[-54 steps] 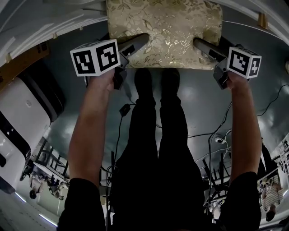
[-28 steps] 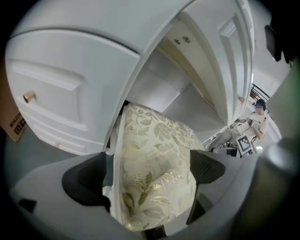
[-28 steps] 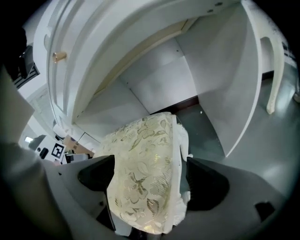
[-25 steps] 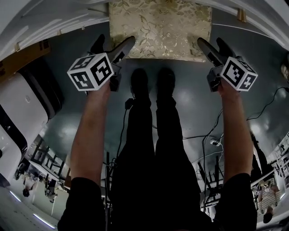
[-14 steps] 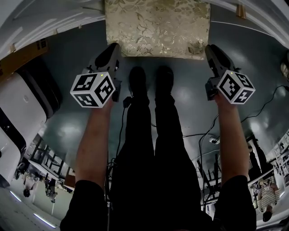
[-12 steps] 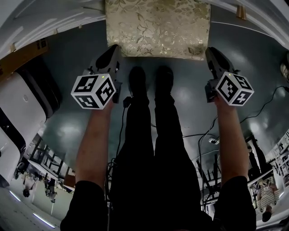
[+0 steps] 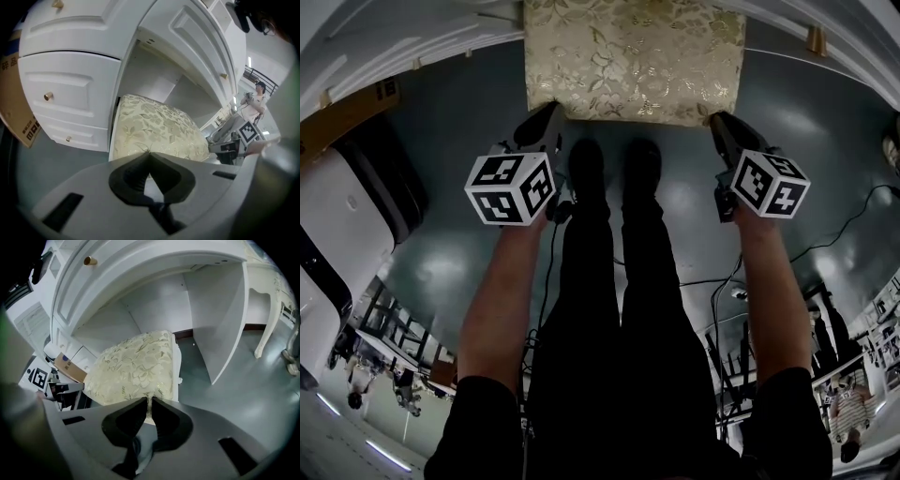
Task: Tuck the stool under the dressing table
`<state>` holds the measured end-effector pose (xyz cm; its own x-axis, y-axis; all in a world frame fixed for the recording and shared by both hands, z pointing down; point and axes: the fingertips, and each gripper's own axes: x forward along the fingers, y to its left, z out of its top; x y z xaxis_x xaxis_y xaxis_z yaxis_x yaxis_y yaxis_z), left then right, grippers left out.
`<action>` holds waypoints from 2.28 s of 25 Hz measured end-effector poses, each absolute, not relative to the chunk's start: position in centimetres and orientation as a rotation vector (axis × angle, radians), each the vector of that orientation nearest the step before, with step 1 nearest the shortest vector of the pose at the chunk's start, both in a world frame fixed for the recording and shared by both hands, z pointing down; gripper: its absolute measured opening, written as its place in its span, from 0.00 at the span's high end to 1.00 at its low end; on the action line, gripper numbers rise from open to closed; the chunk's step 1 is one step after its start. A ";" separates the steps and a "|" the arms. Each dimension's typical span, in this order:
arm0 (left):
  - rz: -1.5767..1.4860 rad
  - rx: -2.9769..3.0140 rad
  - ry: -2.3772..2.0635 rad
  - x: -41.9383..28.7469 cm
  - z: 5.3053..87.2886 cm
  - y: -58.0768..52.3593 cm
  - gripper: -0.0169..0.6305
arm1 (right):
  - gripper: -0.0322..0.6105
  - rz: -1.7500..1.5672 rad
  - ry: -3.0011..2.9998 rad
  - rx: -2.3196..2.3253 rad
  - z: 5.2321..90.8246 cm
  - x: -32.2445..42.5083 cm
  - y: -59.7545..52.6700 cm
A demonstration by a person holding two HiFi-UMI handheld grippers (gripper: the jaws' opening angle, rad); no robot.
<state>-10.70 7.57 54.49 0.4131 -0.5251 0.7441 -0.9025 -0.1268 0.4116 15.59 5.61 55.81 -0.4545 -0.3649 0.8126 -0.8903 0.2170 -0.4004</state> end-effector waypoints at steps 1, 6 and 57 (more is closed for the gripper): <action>0.553 1.788 -1.256 -10.7 54.6 7.2 0.96 | 0.87 1.202 -1.938 1.147 55.9 15.4 5.3; 0.528 1.791 -1.388 -12.0 54.5 3.9 0.96 | 0.87 1.180 -2.008 1.205 55.9 14.3 2.7; 0.411 1.848 -1.587 -11.4 53.7 -8.9 0.96 | 0.90 0.969 -2.093 1.540 54.4 15.1 -10.4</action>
<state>-11.44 -8.92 53.66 0.2147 -0.7534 0.6215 -0.9603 -0.0469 0.2749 15.07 -10.39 54.39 -0.3371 -0.6844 0.6465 -0.9357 0.1680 -0.3101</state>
